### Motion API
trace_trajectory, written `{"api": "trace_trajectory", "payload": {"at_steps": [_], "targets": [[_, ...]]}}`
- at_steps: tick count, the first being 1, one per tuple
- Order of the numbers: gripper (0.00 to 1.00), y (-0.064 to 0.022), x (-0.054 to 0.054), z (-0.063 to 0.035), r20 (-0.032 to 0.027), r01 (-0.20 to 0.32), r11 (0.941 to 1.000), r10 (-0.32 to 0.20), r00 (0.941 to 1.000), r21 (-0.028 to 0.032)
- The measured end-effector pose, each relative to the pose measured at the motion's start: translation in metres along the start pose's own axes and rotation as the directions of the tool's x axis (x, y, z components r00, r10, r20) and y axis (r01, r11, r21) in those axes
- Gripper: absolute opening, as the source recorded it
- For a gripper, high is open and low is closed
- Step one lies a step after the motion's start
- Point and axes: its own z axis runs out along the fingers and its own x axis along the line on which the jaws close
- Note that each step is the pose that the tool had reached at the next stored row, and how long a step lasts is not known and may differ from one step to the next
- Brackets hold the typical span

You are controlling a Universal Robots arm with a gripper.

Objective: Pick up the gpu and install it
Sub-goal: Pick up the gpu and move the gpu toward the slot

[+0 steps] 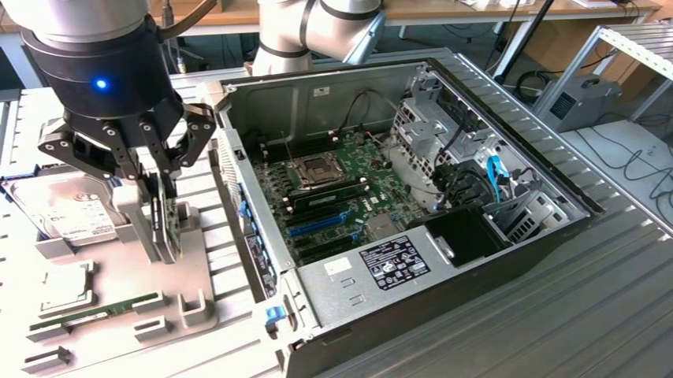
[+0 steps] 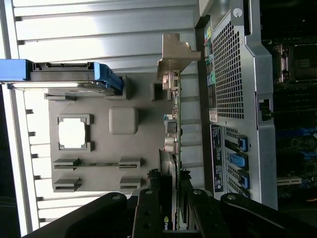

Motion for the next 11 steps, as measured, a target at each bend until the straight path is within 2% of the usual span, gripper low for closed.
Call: {"api": "trace_trajectory", "payload": {"at_steps": [11], "targets": [[0.26, 0.0, -0.0001, -0.0037, 0.0, 0.0, 1.0, 0.0, 1.0, -0.0001]]}}
